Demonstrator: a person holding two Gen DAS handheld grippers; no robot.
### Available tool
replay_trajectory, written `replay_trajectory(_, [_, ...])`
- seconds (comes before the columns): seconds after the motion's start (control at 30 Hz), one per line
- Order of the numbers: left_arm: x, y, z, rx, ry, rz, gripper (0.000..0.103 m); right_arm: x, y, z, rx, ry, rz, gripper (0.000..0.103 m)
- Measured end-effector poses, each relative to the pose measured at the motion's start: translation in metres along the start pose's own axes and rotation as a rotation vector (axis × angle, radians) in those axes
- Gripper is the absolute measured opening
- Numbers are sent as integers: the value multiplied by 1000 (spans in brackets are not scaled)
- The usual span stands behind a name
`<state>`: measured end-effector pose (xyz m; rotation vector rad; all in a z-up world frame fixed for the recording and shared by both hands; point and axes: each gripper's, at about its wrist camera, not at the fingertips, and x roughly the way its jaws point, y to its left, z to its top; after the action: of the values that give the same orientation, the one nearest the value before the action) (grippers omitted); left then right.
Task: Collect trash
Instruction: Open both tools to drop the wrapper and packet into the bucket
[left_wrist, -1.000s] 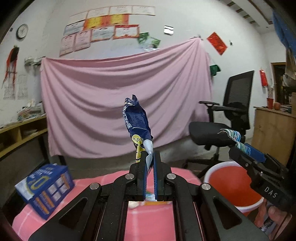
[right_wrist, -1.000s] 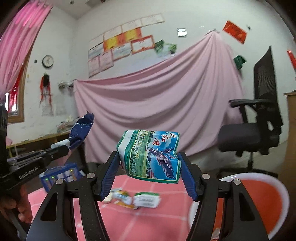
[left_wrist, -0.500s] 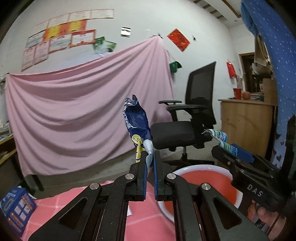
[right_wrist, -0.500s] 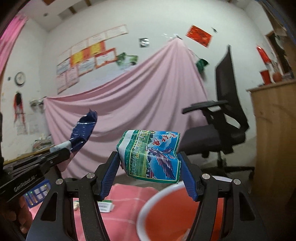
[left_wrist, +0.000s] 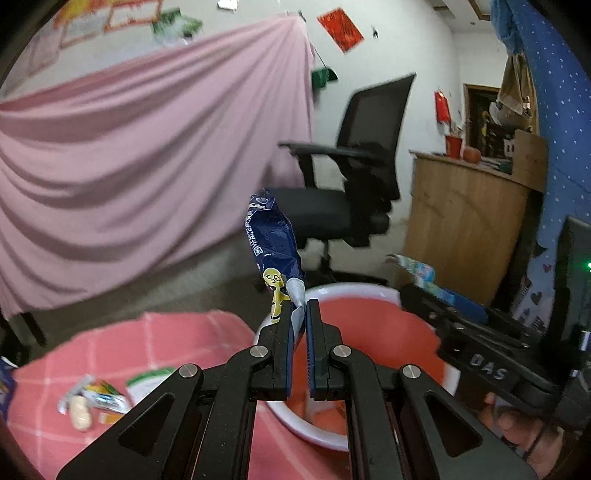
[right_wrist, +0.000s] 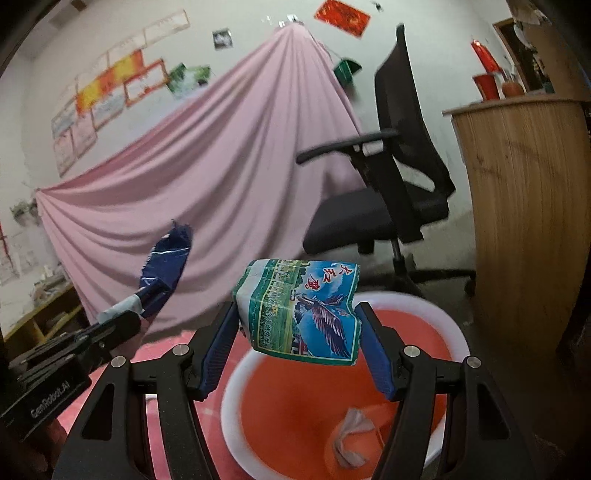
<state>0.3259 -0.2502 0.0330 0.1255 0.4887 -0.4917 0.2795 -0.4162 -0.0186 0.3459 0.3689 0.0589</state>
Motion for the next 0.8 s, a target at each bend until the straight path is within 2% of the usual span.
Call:
replay_trajectory(0.17, [15, -4, 3, 10, 69, -42, 4, 14, -10, -6, 29, 89, -27, 64])
replay_trajectory(0.43, [28, -3, -2, -20, 130, -96, 5, 21, -17, -10, 56, 154, -56, 66])
replay_trajectory(0.5, [30, -4, -2, -12, 143, -77, 10, 22, -19, -10, 66, 161, -66, 66])
replay_trajectory(0.57, [27, -2, -3, -15, 138, -75, 25, 23, -23, -10, 77, 168, -74, 66])
replay_trajectory(0.6, [26, 0, -4, -22, 133, -78, 28, 23, -24, -10, 80, 170, -77, 66])
replay_trajectory(0.8, [16, 16, -3, -78, 109, -45, 31, 21, -28, -6, 97, 161, -94, 69])
